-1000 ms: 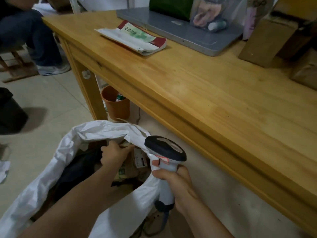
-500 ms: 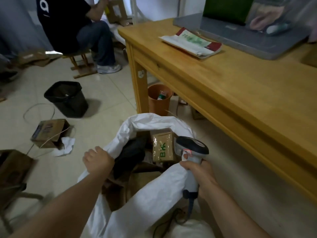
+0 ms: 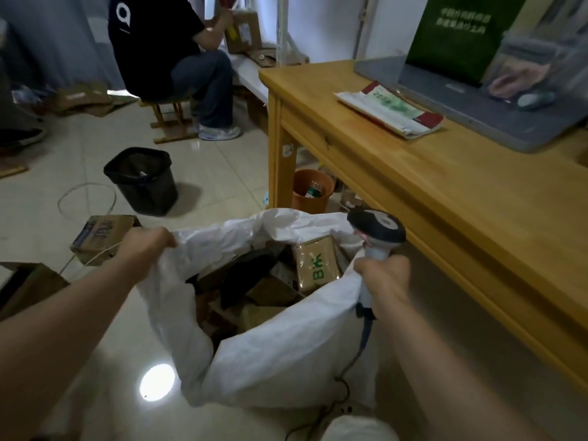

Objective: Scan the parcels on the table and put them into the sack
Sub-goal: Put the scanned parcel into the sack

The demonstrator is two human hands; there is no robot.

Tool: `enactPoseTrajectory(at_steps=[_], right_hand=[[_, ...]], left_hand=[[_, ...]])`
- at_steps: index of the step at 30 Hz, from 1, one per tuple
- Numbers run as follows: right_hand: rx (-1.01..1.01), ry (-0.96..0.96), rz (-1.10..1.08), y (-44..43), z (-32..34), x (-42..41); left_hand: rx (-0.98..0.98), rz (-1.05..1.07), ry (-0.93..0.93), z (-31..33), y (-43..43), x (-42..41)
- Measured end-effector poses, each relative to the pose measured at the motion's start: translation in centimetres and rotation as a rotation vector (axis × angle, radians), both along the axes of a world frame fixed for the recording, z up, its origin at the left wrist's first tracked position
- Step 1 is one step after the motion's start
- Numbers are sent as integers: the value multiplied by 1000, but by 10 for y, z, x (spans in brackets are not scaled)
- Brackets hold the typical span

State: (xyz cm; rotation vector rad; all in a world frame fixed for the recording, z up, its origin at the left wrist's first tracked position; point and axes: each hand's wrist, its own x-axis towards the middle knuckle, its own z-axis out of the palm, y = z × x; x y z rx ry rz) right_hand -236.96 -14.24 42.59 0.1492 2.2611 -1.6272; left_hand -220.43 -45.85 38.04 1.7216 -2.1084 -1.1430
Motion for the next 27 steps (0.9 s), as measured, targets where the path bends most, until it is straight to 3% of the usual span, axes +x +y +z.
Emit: enactPoseTrajectory(at_steps=[4,7,9,16,20,22,24,27], right_hand=[[57,-94,15,0,-21,4],[183,-259,120,10,-46,19],[197,-230,133,8,-47,14],[2,107,57,-22,-5,-10],[211,-42,151,-4,-44,-4],[238,-118,150,3,-60,1],[190,-92,124,-2,-54,-7],[61,95,131,-17,-17,-21]], left_hand=[[130,60,145,-17,13,19],[249,81,27,-52,42,36],[204,62,20,-59,43,32],[-236,62,67,-14,12,-1],[-38,-50,-73,-47,34,13],[52,-57,-28,-59,49,19],[-19,-13,63,-52,49,15],[-194,64,176,-20,35,2]])
